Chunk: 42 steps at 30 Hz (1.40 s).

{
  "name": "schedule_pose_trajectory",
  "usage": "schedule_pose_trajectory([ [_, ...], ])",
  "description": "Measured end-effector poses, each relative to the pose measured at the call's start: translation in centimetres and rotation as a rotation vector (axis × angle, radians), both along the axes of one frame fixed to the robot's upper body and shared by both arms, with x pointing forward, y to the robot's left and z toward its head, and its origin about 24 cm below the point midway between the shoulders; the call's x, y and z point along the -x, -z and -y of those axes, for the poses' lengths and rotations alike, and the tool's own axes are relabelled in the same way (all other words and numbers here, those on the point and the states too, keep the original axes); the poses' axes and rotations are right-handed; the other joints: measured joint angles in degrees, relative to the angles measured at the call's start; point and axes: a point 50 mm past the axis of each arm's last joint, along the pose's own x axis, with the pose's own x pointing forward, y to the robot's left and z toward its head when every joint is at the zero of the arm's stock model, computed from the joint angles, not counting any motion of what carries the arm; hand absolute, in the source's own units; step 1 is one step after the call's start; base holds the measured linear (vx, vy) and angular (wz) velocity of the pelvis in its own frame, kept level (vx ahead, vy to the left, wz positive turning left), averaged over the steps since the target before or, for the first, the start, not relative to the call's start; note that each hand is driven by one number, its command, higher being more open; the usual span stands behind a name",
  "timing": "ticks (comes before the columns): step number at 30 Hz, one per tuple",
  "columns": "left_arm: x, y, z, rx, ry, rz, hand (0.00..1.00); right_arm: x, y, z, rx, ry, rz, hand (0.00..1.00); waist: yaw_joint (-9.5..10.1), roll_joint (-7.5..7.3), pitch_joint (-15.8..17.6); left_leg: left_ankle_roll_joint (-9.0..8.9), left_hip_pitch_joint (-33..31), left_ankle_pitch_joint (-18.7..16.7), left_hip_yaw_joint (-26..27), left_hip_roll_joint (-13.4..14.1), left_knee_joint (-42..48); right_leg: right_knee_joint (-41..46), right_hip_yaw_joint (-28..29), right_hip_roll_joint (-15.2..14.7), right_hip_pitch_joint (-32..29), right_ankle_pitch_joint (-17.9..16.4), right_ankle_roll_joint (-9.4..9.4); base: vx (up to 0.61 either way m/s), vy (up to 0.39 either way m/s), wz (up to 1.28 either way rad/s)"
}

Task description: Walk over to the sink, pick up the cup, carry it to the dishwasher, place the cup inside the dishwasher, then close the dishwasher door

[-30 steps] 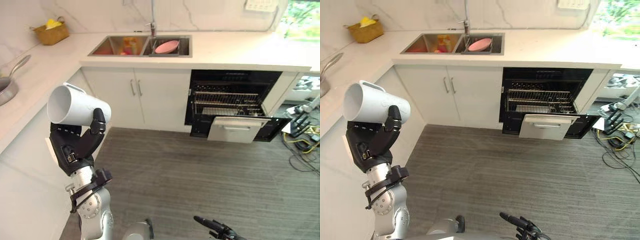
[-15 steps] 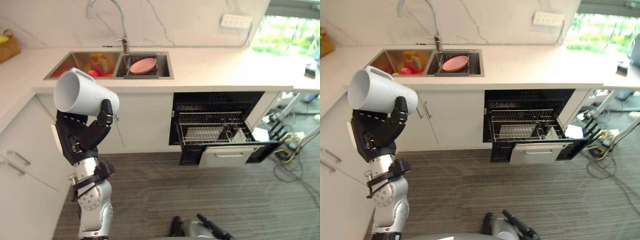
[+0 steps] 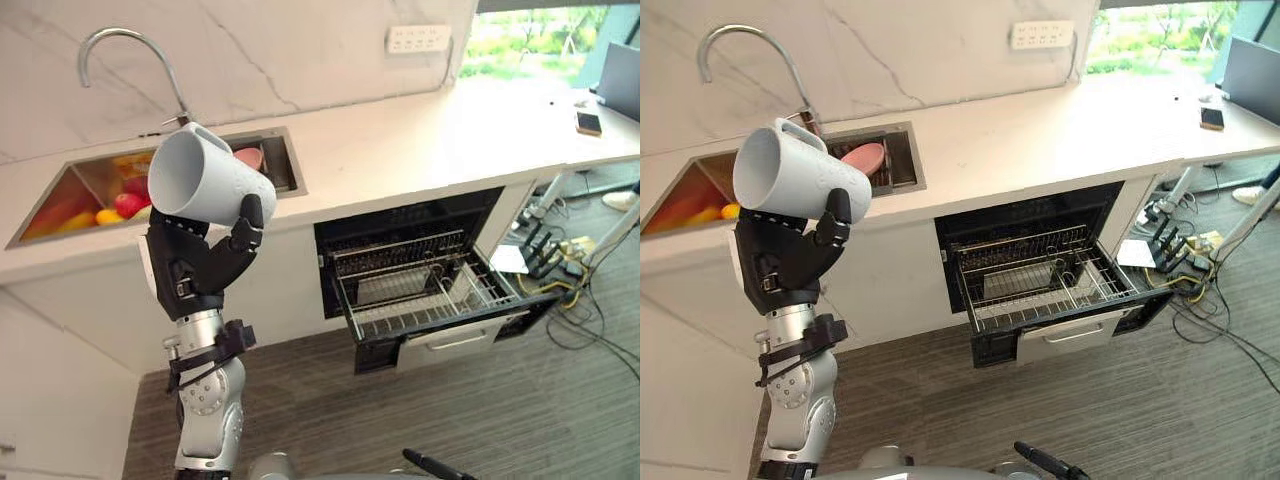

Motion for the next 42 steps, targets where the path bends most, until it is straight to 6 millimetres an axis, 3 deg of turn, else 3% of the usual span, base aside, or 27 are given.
schedule_pose_trajectory([
  [2,0.2,0.4,-0.2,0.0,-0.01,-0.015,0.0,-0.8,0.0,-0.3,-0.019,0.014,0.003,1.0,0.12,0.22,-0.1,-0.43,0.7,3.0,-4.0,0.2,-1.8,0.1,4.2,-0.7,1.2,-1.1,2.4,0.32,0.435,-1.18],
  [3,0.4,0.6,-0.2,0.001,-0.016,-0.019,0.0,-0.8,0.0,-0.3,-0.01,0.019,0.001,1.0,0.33,0.91,-0.6,-1.89,1.6,6.8,-3.6,1.1,-1.1,0.4,6.9,-0.9,2.3,-2.2,4.17,0.26,0.433,-1.3],
  [4,0.5,0.7,-0.5,-0.015,-0.021,-0.018,0.0,-0.7,0.2,-1.0,0.0,0.036,-0.001,1.0,0.75,-0.69,-1.1,-2.94,2.8,6.8,0.0,-0.1,2.0,0.9,9.9,-2.9,3.2,-3.1,5.86,0.24,0.449,-1.27],
  [7,0.3,0.3,-0.8,-0.025,0.0,0.0,0.0,0.2,0.5,-1.9,0.04,0.081,-0.013,1.0,-0.48,-4.26,-3.2,0.83,3.4,2.7,5.0,-4.3,4.3,0.3,9.6,-8.4,3.2,-1.1,8.58,0.17,0.429,-0.73],
  [8,0.2,0.2,-0.7,-0.023,0.012,0.004,0.0,0.4,0.5,-1.8,0.052,0.094,-0.013,1.0,-0.78,-4.39,-3.4,1.38,4.0,2.3,5.8,-4.8,4.0,0.7,9.3,-9.0,2.9,-0.4,8.64,0.11,0.37,-0.56],
  [10,-0.1,-0.1,0.1,-0.019,0.052,0.018,0.0,0.6,0.4,-1.6,0.092,0.109,-0.012,1.0,-0.7,-3.54,-3.1,3.04,6.7,1.7,9.0,-5.2,1.6,6.3,7.0,-9.6,-0.2,1.2,6.96,0.08,0.315,-0.76],
  [12,-0.3,-0.4,0.6,-0.046,0.079,0.017,0.0,-0.3,-0.1,-1.3,0.154,0.055,0.006,1.0,-0.83,-2.12,-2.8,4.12,11.3,2.4,14.9,-4.9,-3.2,18.0,-3.2,-11.4,-6.6,1.3,3.19,0.06,0.254,-1.18],
  [14,-0.7,-0.7,1.0,-0.101,0.103,0.007,0.0,-1.4,-0.6,-1.1,0.221,-0.016,0.032,1.0,-1.96,-2.1,-3.2,4.44,12.3,2.2,17.3,-4.7,-4.5,20.4,-8.8,-10.6,-8.8,0.2,3.02,0.1,0.196,-0.82],
  [17,-1.4,-0.9,1.7,-0.152,0.134,-0.014,0.0,-3.1,-1.7,-0.1,0.323,-0.076,0.073,1.0,-3.51,-2.36,-3.4,4.52,11.4,2.2,18.9,-3.8,-3.9,7.5,-11.2,-5.6,-7.7,0.2,4.22,0.14,0.014,-0.39],
  [18,-1.6,-1.0,2.0,-0.167,0.144,-0.024,0.0,-3.5,-2.2,0.6,0.365,-0.079,0.079,1.0,-3.56,-3.23,-3.8,4.27,10.7,2.1,19.3,-4.1,-3.6,-1.4,-11.4,-4.3,-6.3,5.5,4.25,0.16,-0.071,-0.26],
  [20,-1.9,-0.7,2.5,-0.192,0.139,-0.06,0.0,-4.4,-3.2,2.4,0.463,-0.081,0.089,1.0,-3.47,-2.28,-3.4,3.4,10.7,1.2,19.4,-3.5,-2.6,-6.3,-10.8,-3.1,-4.1,8.8,3.82,0.16,-0.097,-0.41],
  [23,-2.7,0.2,2.9,-0.281,0.117,-0.106,0.0,-6.9,-5.7,4.8,0.6,-0.046,0.207,1.0,-3.34,-0.84,-3.7,1.96,13.2,-0.1,19.8,-1.8,-2.5,-6.5,-7.7,-1.1,-3.1,8.9,3.61,0.11,-0.091,-0.56],
  [26,-4.3,0.7,1.9,-0.367,0.062,-0.155,0.0,-10.8,-12.2,7.0,0.741,0.062,0.55,1.0,-5.11,-0.24,-3.6,1.92,13.6,-1.2,21.1,-1.5,-3.3,-6.9,-6.2,-0.4,-3.4,8.9,3.5,-0.03,-0.024,-0.26],
  [28,-4.2,1.0,1.0,-0.364,0.014,-0.189,0.0,-11.8,-19.3,8.3,0.833,0.064,0.867,1.0,-5.38,-0.4,-3.5,2.16,14.1,-1.7,22.0,-1.4,-3.1,-7.1,-5.3,-0.3,-3.1,9.1,3.38,-0.05,0.012,-0.19],
  [31,-3.9,1.7,0.3,-0.415,-0.071,-0.235,0.0,-12.2,-25.6,7.6,0.895,-0.016,1.198,1.0,-5.7,-0.92,-3.7,2.22,14.1,-1.8,22.4,-1.5,-3.0,-8.3,-5.1,-0.2,-2.8,9.8,3.51,-0.03,-0.004,-0.08],
  [32,-3.8,1.9,0.3,-0.432,-0.092,-0.25,0.0,-12.3,-26.8,6.9,0.89,-0.057,1.282,1.0,-5.74,-1.19,-3.9,2.21,14.1,-1.8,22.4,-1.5,-3.0,-8.6,-5.1,-0.2,-2.6,9.9,3.48,0.0,0.0,0.0],
  [35,-3.7,2.4,1.1,-0.495,-0.116,-0.268,0.0,-13.4,-28.2,4.3,0.75,-0.175,1.479,1.0,-5.7,-1.7,-4.2,2.23,14.1,-1.7,22.3,-1.6,-3.0,-9.9,-5.2,-0.3,-2.0,10.6,3.53,0.0,0.0,0.0],
  [42,-3.6,3.8,2.9,-0.602,-0.138,-0.288,0.0,-14.8,-27.3,-1.2,0.377,-0.424,1.628,1.0,-4.64,-1.63,-4.3,2.56,14.1,-1.1,20.4,-2.5,-3.9,-11.4,-7.1,-1.1,-0.9,11.0,3.89,0.0,-0.006,0.14],
])
